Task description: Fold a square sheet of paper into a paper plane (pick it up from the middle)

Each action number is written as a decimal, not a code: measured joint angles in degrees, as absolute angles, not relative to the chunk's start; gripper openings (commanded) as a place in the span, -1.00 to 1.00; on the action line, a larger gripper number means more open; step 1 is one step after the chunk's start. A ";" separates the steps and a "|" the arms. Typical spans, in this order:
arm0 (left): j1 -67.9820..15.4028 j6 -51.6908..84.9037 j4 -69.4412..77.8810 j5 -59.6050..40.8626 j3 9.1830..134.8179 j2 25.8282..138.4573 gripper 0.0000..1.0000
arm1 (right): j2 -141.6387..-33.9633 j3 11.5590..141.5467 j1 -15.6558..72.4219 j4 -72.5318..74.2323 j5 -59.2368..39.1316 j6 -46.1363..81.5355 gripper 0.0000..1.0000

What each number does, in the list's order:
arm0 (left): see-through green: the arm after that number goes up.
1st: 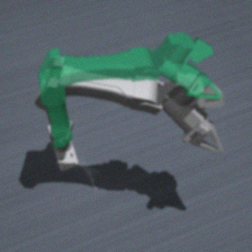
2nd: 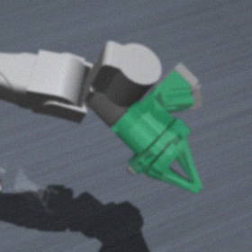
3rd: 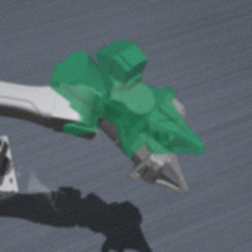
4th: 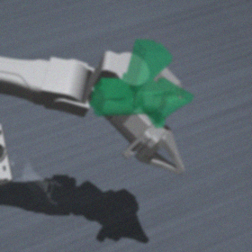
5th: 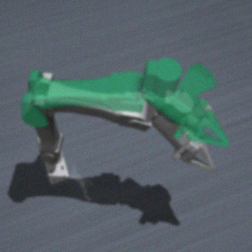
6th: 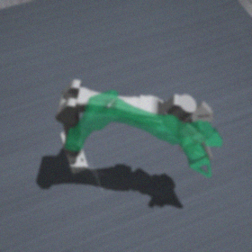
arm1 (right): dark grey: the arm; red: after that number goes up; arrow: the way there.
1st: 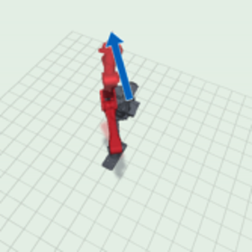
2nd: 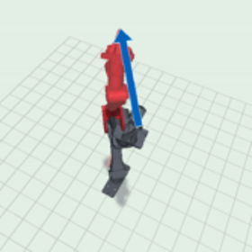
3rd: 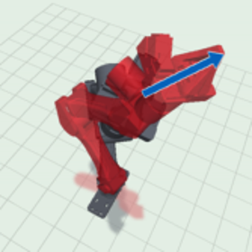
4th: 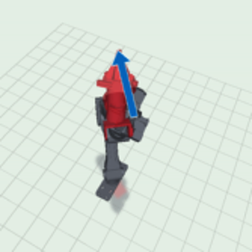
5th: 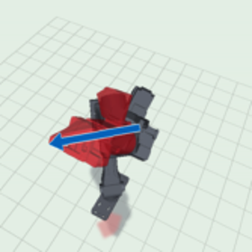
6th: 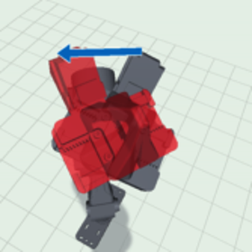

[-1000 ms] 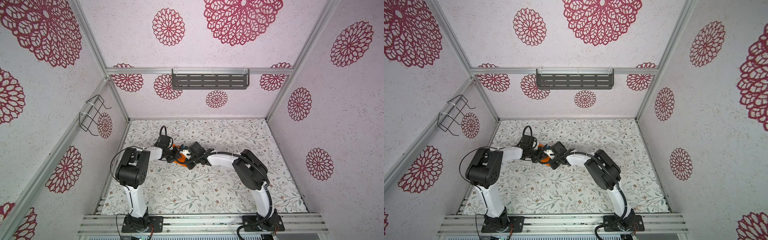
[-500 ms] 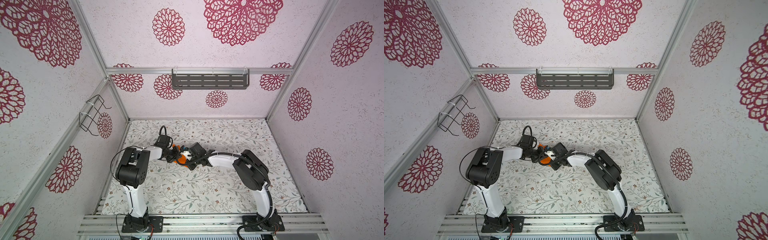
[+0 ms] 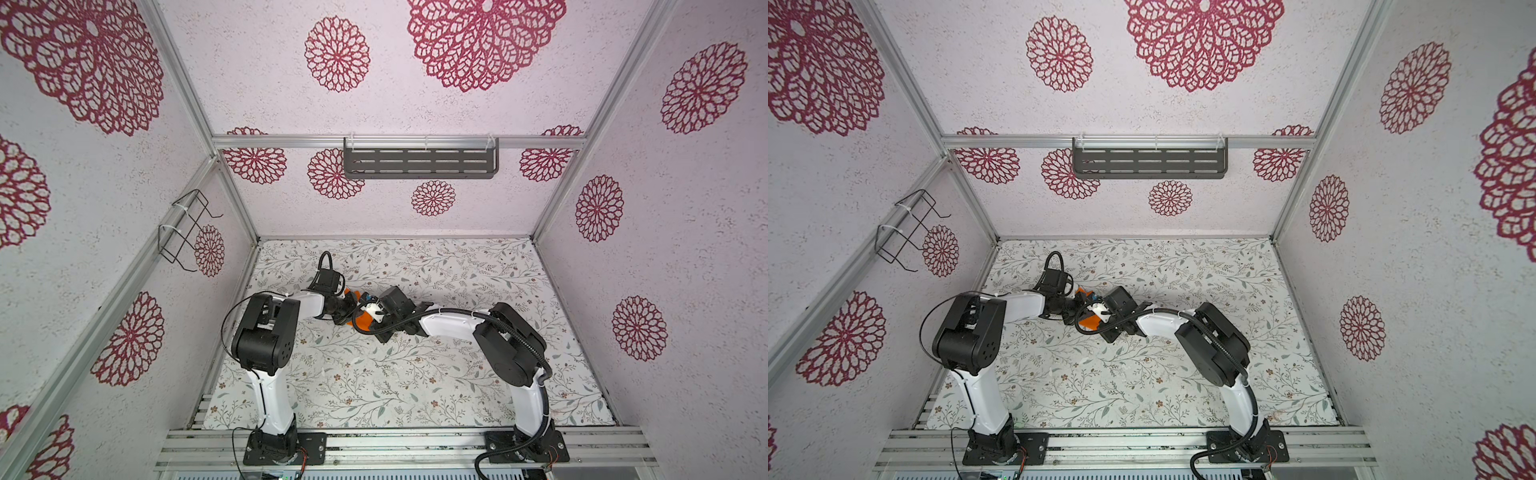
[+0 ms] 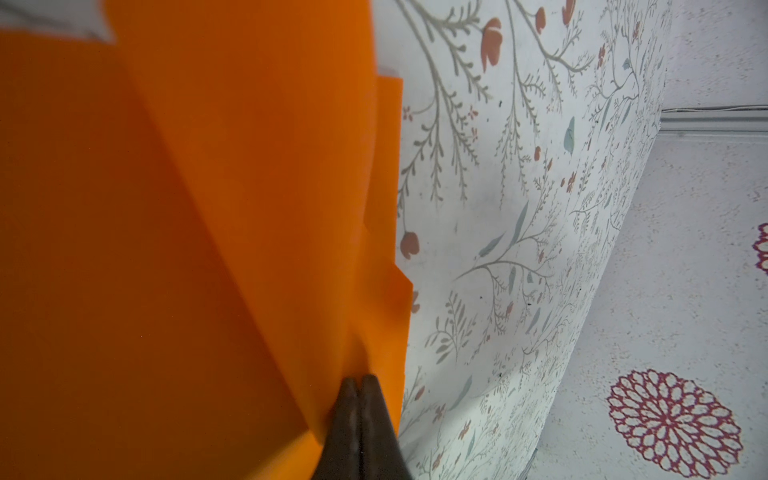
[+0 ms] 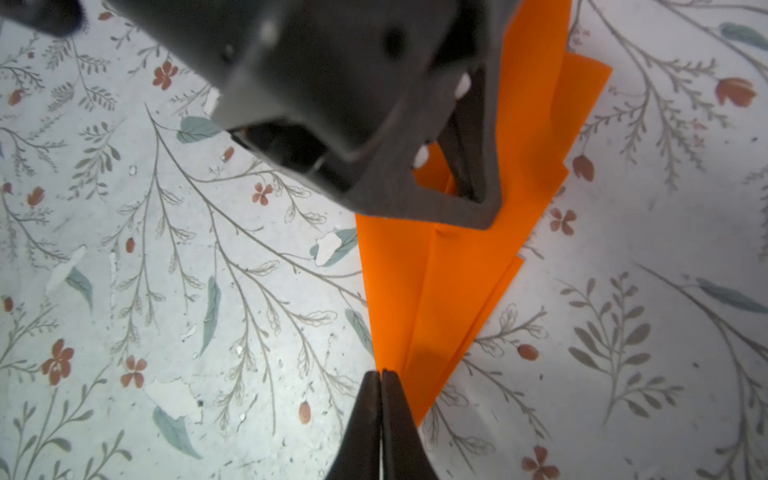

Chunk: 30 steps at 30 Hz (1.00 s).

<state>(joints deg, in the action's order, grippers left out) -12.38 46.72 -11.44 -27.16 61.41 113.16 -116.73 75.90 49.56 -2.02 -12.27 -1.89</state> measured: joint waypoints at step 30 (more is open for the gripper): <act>-11.68 47.13 -11.94 -28.91 61.82 113.93 -0.95 | -114.58 69.28 49.15 -1.63 -12.27 0.60 -0.98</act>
